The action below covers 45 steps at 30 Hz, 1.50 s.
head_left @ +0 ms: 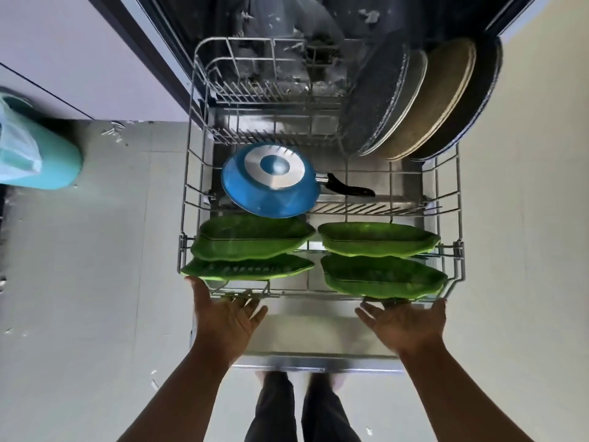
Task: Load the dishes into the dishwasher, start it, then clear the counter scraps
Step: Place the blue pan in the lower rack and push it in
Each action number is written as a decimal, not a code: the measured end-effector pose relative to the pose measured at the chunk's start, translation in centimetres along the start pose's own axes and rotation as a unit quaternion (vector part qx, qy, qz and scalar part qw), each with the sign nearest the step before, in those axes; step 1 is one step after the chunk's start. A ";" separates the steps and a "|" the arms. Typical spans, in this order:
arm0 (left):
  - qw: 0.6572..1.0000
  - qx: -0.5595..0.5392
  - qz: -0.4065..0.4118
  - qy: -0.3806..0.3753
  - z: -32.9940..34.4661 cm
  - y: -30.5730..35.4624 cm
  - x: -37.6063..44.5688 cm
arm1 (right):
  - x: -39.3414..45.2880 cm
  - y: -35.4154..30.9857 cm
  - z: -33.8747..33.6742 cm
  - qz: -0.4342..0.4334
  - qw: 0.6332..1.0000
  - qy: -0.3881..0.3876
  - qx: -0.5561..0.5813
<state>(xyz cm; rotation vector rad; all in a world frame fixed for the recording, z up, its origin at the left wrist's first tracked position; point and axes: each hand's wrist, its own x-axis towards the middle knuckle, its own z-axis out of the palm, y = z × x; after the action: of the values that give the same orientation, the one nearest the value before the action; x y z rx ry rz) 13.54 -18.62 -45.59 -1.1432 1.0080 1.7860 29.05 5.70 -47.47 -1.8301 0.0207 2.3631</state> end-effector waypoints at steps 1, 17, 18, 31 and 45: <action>1.000 0.000 0.001 -0.009 0.8 0.7 0.7 | 0.4 -0.5 1.1 -0.009 1.000 -0.012 -0.006; 0.987 -0.010 0.092 -0.134 18.2 12.9 7.6 | 7.3 -10.5 20.7 -0.080 0.981 -0.083 -0.156; 0.985 0.017 0.100 -0.140 19.1 13.9 8.1 | 7.5 -11.2 21.8 -0.076 0.979 -0.084 -0.169; 0.941 0.230 0.209 -0.134 26.6 20.4 15.1 | 9.8 -16.0 30.2 -0.202 0.918 -0.124 -0.317; 0.955 0.241 0.126 -0.116 13.2 10.7 13.0 | 9.2 -3.9 5.7 -0.089 0.935 0.019 -0.343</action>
<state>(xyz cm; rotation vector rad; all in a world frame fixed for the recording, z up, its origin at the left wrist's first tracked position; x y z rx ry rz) -4.23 -8.39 -51.77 -0.5081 1.3919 1.6821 21.88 11.22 -54.60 -2.0109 -1.0402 2.3689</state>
